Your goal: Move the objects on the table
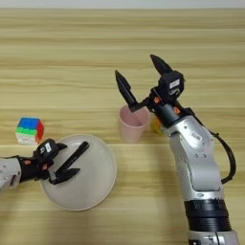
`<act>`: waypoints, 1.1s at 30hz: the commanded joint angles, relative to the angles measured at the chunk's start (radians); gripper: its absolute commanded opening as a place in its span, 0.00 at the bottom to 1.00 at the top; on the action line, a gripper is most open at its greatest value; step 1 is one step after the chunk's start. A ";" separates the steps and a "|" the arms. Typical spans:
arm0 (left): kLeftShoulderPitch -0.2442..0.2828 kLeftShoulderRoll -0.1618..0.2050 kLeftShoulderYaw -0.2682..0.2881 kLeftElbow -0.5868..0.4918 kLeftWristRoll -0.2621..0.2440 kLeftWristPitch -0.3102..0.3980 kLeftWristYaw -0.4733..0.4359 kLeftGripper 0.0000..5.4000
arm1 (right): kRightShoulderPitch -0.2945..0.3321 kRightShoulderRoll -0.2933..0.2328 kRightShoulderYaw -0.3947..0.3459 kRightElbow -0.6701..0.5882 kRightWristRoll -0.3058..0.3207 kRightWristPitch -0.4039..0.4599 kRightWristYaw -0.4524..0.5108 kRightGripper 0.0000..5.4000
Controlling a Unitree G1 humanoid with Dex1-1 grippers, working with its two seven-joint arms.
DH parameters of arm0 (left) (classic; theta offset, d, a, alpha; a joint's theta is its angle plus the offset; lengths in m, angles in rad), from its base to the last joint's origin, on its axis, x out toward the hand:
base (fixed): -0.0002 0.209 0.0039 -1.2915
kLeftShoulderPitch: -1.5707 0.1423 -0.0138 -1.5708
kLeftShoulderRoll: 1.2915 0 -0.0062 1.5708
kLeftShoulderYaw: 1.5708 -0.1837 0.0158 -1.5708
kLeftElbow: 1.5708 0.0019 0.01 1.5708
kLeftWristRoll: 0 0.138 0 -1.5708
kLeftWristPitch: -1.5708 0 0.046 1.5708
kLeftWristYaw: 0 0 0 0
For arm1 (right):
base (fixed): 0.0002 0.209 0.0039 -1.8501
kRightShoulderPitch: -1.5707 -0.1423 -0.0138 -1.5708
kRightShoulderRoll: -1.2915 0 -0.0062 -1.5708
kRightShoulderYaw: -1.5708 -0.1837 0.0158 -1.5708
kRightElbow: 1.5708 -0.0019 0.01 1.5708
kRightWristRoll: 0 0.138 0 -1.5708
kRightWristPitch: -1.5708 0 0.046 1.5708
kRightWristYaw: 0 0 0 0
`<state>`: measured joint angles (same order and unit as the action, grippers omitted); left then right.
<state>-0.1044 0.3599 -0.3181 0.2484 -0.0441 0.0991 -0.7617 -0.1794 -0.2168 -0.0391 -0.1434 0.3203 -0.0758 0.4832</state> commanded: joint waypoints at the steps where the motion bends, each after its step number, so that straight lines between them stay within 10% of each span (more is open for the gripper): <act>1: -0.019 -0.003 -0.004 0.022 0.015 -0.007 -0.009 0.73 | -0.017 0.002 0.004 -0.014 -0.002 0.007 -0.006 1.00; 33: -0.105 -0.011 -0.027 0.187 0.062 0.016 -0.045 0.16 | 0.001 0.003 0.020 -0.053 -0.012 0.000 -0.023 1.00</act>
<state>-0.1984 0.3510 -0.3401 0.4160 -0.0039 0.1095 -0.8079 -0.1790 -0.2136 -0.0258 -0.1833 0.3189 -0.0760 0.4645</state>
